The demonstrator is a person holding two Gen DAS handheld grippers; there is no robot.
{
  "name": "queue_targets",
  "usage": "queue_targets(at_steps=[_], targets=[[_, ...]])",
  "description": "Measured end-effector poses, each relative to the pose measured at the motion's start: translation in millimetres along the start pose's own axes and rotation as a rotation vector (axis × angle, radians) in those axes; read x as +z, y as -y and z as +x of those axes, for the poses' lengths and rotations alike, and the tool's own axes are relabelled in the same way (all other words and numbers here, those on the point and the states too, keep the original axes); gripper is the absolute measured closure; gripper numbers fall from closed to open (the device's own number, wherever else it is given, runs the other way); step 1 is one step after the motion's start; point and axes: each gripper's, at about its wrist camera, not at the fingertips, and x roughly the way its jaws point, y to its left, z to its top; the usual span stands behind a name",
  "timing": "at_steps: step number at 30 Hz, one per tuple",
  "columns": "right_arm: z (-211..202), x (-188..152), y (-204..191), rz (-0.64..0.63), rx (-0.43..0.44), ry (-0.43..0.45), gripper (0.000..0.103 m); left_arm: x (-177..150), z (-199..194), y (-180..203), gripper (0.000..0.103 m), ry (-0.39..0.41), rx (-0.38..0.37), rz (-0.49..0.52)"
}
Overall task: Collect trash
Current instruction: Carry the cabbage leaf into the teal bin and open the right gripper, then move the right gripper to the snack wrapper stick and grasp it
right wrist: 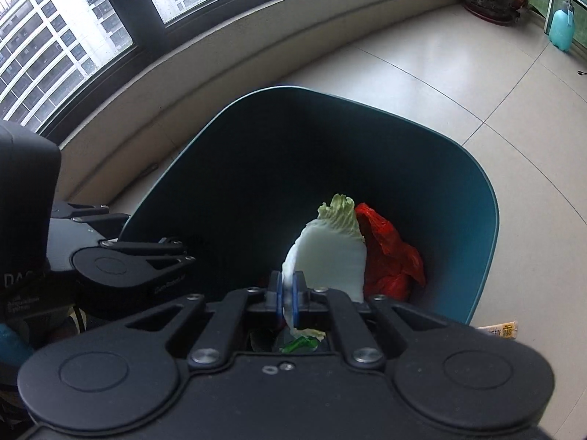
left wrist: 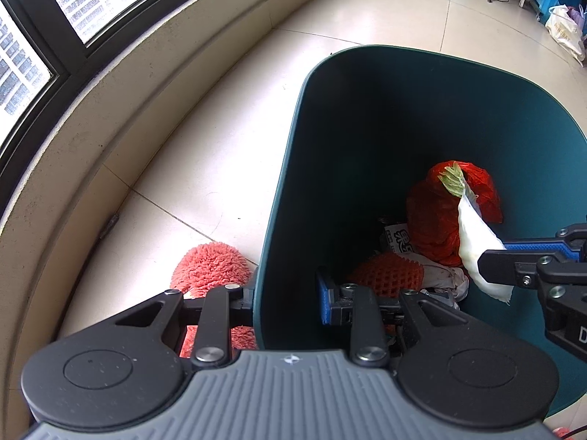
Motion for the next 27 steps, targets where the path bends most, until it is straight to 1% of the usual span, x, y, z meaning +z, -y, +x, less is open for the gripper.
queue_targets(at_steps=[3, 4, 5, 8, 10, 13, 16, 22, 25, 27], targets=[[15, 0, 0, 0.003, -0.018, -0.018, 0.096, 0, 0, -1, 0.075, -0.001, -0.005, 0.002], [18, 0, -1, 0.004, -0.028, -0.021, 0.091, 0, 1, -1, 0.075, -0.002, -0.006, 0.004], [19, 0, 0, 0.009, -0.029, -0.025, 0.083, 0, 1, -1, 0.075, -0.001, -0.006, 0.005], [15, -1, 2, 0.021, -0.016, -0.038, 0.081, 0, 2, -1, 0.075, 0.000, -0.006, 0.007], [6, -2, 3, 0.028, 0.001, -0.025, 0.076, 0, 2, -2, 0.075, -0.001, -0.006, 0.006], [-15, -4, 6, 0.035, 0.031, 0.010, 0.075, 0, 2, -1, 0.075, 0.000, -0.004, 0.007], [-36, -8, 13, 0.051, 0.042, 0.043, 0.072, 0, 2, 0, 0.075, 0.000, -0.001, 0.006], [-75, -17, 32, 0.097, 0.049, 0.120, 0.070, -1, 1, 2, 0.075, 0.004, 0.002, 0.006], [-97, -23, 46, 0.124, 0.043, 0.166, 0.067, 0, 1, 1, 0.075, 0.004, 0.002, 0.005], [-109, -26, 56, 0.138, 0.020, 0.197, 0.063, 0, 1, 1, 0.075, 0.004, 0.003, 0.005]])
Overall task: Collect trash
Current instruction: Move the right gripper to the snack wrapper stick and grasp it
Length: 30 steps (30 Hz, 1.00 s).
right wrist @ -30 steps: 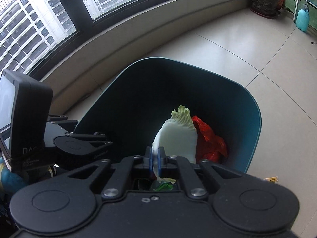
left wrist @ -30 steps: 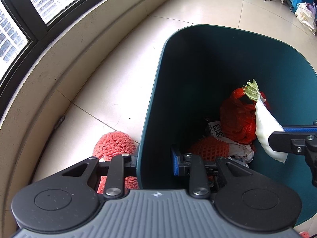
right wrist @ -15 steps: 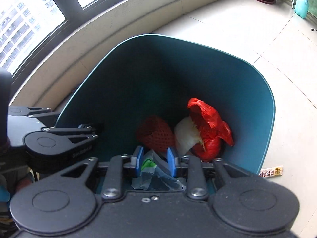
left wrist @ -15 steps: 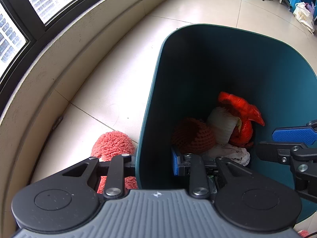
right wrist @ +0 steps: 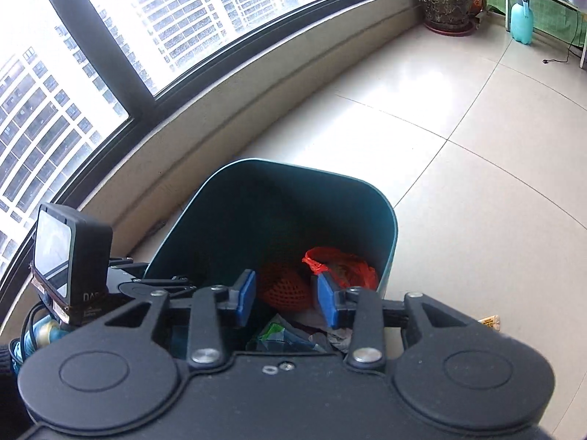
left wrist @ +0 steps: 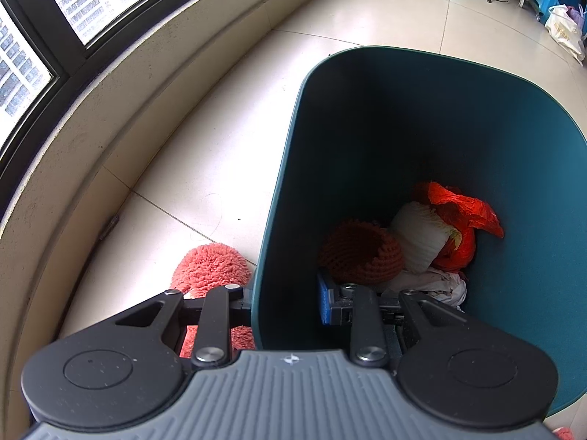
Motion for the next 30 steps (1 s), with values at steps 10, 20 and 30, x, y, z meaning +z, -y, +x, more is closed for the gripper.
queue_targets(at_steps=[10, 20, 30], targets=[[2, -27, 105, 0.221, -0.204, -0.006, 0.058, -1, -1, -1, 0.075, 0.005, 0.001, 0.001], [79, -68, 188, 0.457, -0.304, -0.092, 0.028, -1, -1, 2, 0.075, -0.002, 0.002, 0.000], [175, -102, 237, 0.626, -0.418, -0.212, 0.019, 1, -3, -3, 0.075, -0.018, -0.030, -0.008]])
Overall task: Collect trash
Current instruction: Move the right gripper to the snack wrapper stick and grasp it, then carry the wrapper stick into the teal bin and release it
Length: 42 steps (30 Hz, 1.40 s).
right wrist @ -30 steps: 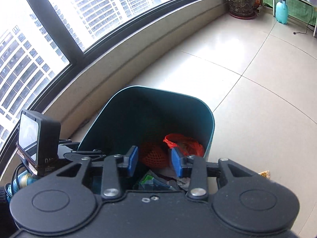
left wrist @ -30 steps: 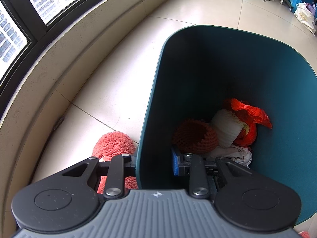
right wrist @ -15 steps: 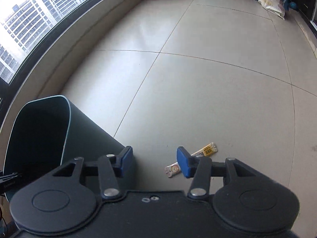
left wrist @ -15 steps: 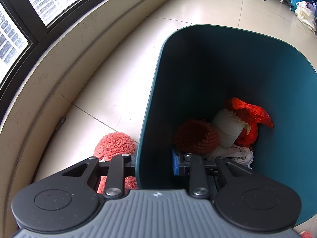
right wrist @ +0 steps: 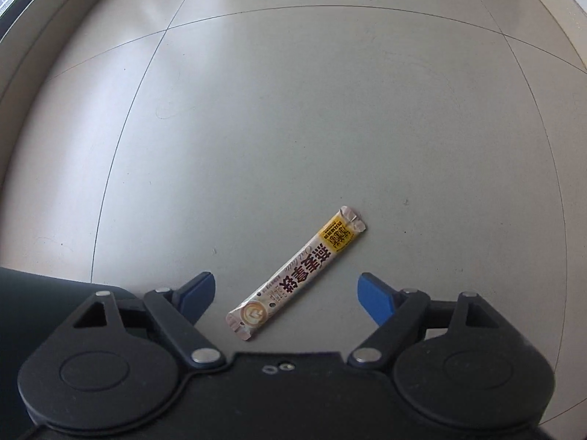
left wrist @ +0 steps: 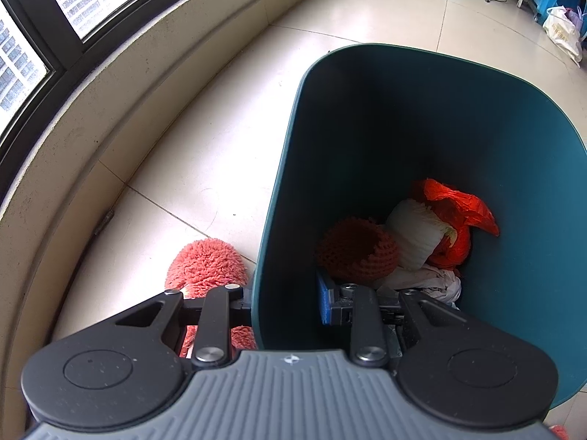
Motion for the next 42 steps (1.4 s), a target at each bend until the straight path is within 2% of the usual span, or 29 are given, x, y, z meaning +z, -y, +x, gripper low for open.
queue_targets(at_steps=[9, 12, 13, 15, 18, 19, 21, 25, 29, 31, 38, 42], targets=[[38, 6, -12, 0.025, -0.047, -0.032, 0.024, -3, 2, 2, 0.075, -0.011, -0.012, 0.013], [51, 4, -19, 0.015, -0.096, -0.046, 0.037, -3, 2, 2, 0.075, -0.014, -0.022, 0.014], [54, 3, -22, 0.010, -0.112, -0.047, 0.046, -3, 2, 1, 0.075, -0.017, -0.026, 0.012], [57, 2, -24, 0.023, -0.120, -0.042, 0.047, -3, 3, 1, 0.075, -0.020, -0.032, 0.013], [60, 0, -26, 0.023, -0.125, -0.051, 0.057, -4, 3, 1, 0.075, -0.023, -0.035, 0.018], [63, -1, -27, 0.020, -0.128, -0.058, 0.063, -4, 2, 1, 0.075, -0.021, -0.035, 0.019], [66, -4, -28, 0.021, -0.130, -0.067, 0.065, -4, 2, 0, 0.075, -0.019, -0.038, 0.018], [66, -7, -29, 0.001, -0.118, -0.064, 0.076, -5, 1, -1, 0.075, -0.017, -0.039, 0.019], [61, -13, -24, -0.008, -0.071, -0.067, 0.093, -4, 2, 0, 0.075, -0.018, -0.036, 0.018], [58, -19, -22, -0.022, -0.051, -0.067, 0.097, -4, 2, -1, 0.075, -0.019, -0.038, 0.013], [49, -40, -9, -0.100, -0.049, -0.061, 0.101, -5, 2, 1, 0.075, -0.009, -0.017, 0.019], [30, -44, -7, -0.166, -0.047, -0.049, 0.101, -5, 4, 2, 0.075, -0.004, -0.003, 0.018]])
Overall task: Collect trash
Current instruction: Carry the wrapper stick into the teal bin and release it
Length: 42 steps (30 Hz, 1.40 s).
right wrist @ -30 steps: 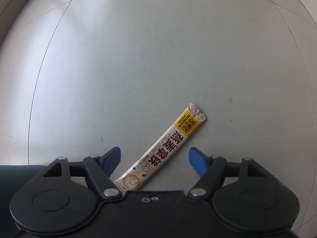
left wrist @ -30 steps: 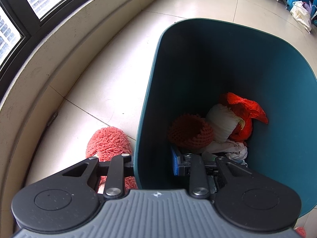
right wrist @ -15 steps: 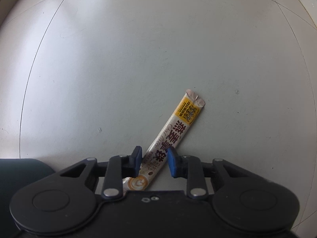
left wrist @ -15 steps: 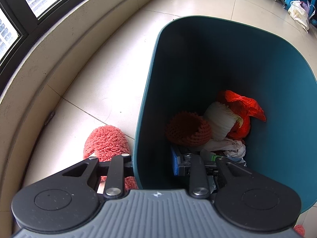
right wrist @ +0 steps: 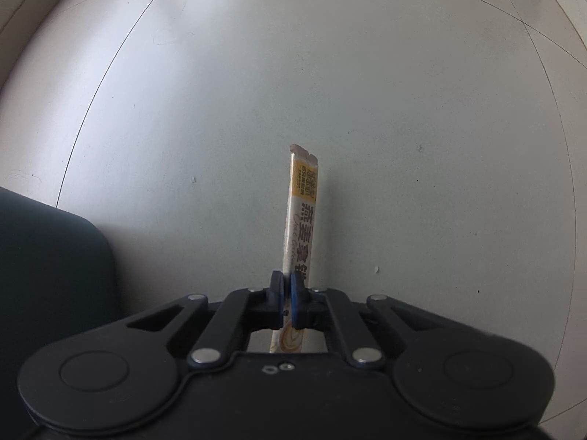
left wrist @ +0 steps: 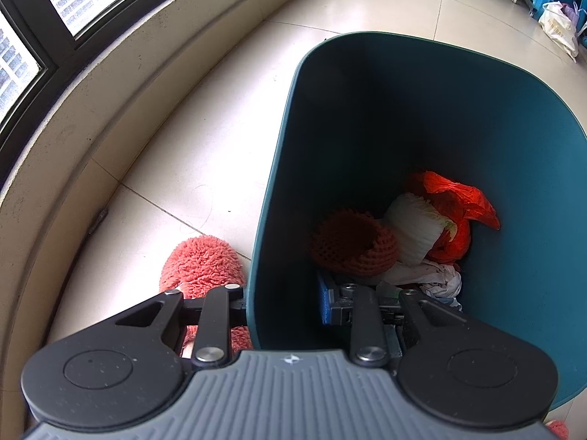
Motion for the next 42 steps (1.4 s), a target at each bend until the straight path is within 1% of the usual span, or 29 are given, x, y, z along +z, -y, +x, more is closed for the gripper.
queue_targets(at_steps=[2, 6, 12, 15, 16, 18, 21, 26, 27, 31, 33, 34, 37, 40, 42], targets=[[-16, 1, -3, -0.040, 0.002, 0.017, 0.101, 0, 0, 1, 0.075, 0.000, 0.005, 0.003], [-56, -2, -10, -0.121, 0.033, 0.048, 0.101, -1, 1, 5, 0.075, 0.008, 0.031, 0.018], [-146, -2, -27, -0.239, 0.132, 0.153, 0.101, -1, 4, 8, 0.075, 0.008, 0.056, 0.017], [-186, -6, -40, -0.309, 0.159, 0.206, 0.101, -1, 5, 10, 0.075, 0.008, 0.062, 0.017], [-200, -17, -38, -0.318, 0.191, 0.222, 0.101, -1, 5, 10, 0.075, 0.009, 0.065, 0.018], [-218, -20, -42, -0.318, 0.235, 0.239, 0.101, -2, 6, 11, 0.075, 0.011, 0.069, 0.022], [-247, -24, -63, -0.352, 0.302, 0.267, 0.101, -3, 8, 13, 0.075, 0.004, 0.072, 0.023], [-267, -28, -102, -0.432, 0.397, 0.285, 0.101, -2, 7, 13, 0.075, 0.007, 0.071, 0.021], [-273, -32, -118, -0.440, 0.413, 0.282, 0.101, -2, 7, 13, 0.075, 0.007, 0.069, 0.020], [-268, -29, -143, -0.477, 0.441, 0.269, 0.101, -2, 6, 9, 0.075, 0.008, 0.060, 0.013], [-261, -27, -155, -0.498, 0.437, 0.255, 0.101, -2, 5, 7, 0.075, 0.007, 0.055, 0.011], [-265, -23, -163, -0.505, 0.430, 0.242, 0.101, -2, 5, 6, 0.075, 0.008, 0.053, 0.011], [-254, -24, -185, -0.535, 0.406, 0.199, 0.101, -1, 5, 3, 0.075, 0.006, 0.045, 0.009], [-232, -21, -205, -0.564, 0.374, 0.152, 0.101, -1, 3, 2, 0.075, 0.009, 0.039, 0.012], [-220, -20, -214, -0.587, 0.335, 0.134, 0.101, -1, 3, 1, 0.075, 0.007, 0.035, 0.012]])
